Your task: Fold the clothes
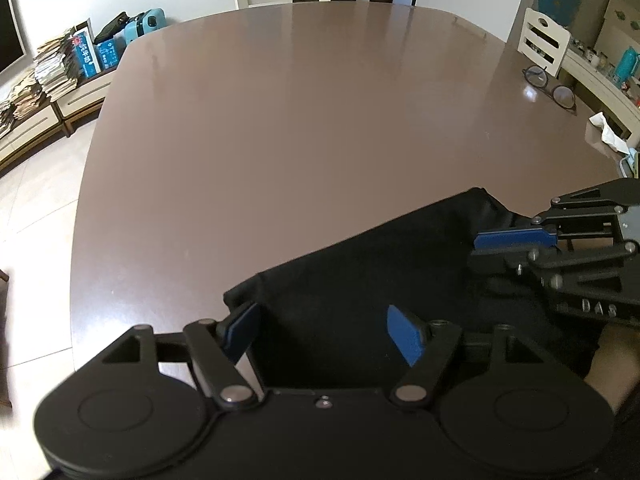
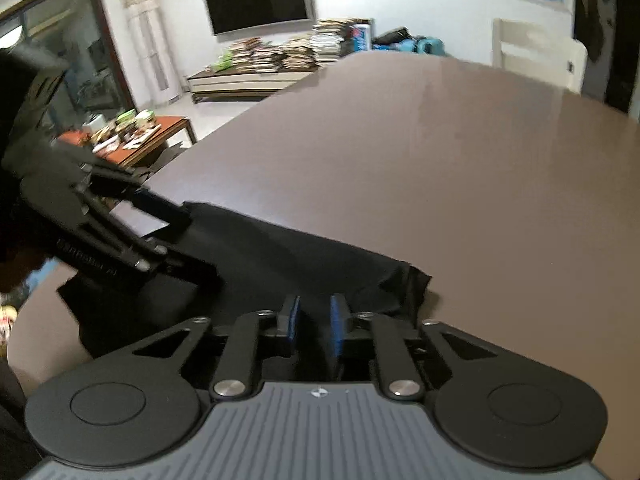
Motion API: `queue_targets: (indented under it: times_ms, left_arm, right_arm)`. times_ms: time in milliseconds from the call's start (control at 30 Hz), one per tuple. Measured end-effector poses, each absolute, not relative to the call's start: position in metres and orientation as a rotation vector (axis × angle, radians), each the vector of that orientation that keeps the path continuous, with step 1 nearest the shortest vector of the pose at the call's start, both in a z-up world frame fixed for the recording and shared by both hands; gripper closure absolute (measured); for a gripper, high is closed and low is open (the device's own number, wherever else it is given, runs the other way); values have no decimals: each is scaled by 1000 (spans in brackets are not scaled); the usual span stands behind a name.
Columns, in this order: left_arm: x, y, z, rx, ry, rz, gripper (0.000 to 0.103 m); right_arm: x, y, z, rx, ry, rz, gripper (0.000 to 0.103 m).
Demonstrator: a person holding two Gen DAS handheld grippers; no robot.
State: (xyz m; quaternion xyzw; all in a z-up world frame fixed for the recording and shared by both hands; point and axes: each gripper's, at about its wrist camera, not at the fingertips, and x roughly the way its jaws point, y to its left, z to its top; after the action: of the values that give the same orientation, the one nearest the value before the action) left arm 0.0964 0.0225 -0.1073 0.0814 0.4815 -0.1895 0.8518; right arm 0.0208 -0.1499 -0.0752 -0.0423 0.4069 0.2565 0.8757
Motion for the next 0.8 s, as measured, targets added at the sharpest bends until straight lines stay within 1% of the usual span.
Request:
queue_targets:
  times_ms: [67, 133, 200, 267, 367, 400, 467, 633, 700, 800]
  left_arm:
    - [99, 22, -107, 170, 1017, -403, 29]
    - [100, 22, -108, 173, 1016, -407, 29]
    - [99, 22, -106, 171, 1018, -396, 29]
    - [92, 23, -97, 153, 1010, -407, 29]
    - [78, 20, -90, 168, 1009, -470, 29]
    - [71, 19, -88, 179, 1014, -495, 30]
    - [63, 17, -92, 211, 1035, -518, 36]
    - [60, 24, -101, 173, 1059, -504, 36]
    - [62, 25, -102, 181, 1064, -487, 33]
    - [62, 24, -103, 185, 1070, -487, 32]
  right_arm:
    - [28, -149, -75, -97, 850, 529, 100]
    - [31, -145, -75, -114, 854, 531, 100]
    - [31, -142, -73, -130, 861, 527, 99]
    - [19, -140, -67, -128, 842, 532, 96]
    - [2, -135, -59, -159, 812, 589, 96]
    - [-2, -134, -57, -167, 812, 606, 96]
    - [-10, -130, -60, -189, 842, 656, 96]
    - [-10, -132, -68, -167, 895, 666, 98]
    - [-8, -133, -69, -145, 898, 661, 99]
    - [-7, -131, -69, -149, 899, 664, 99]
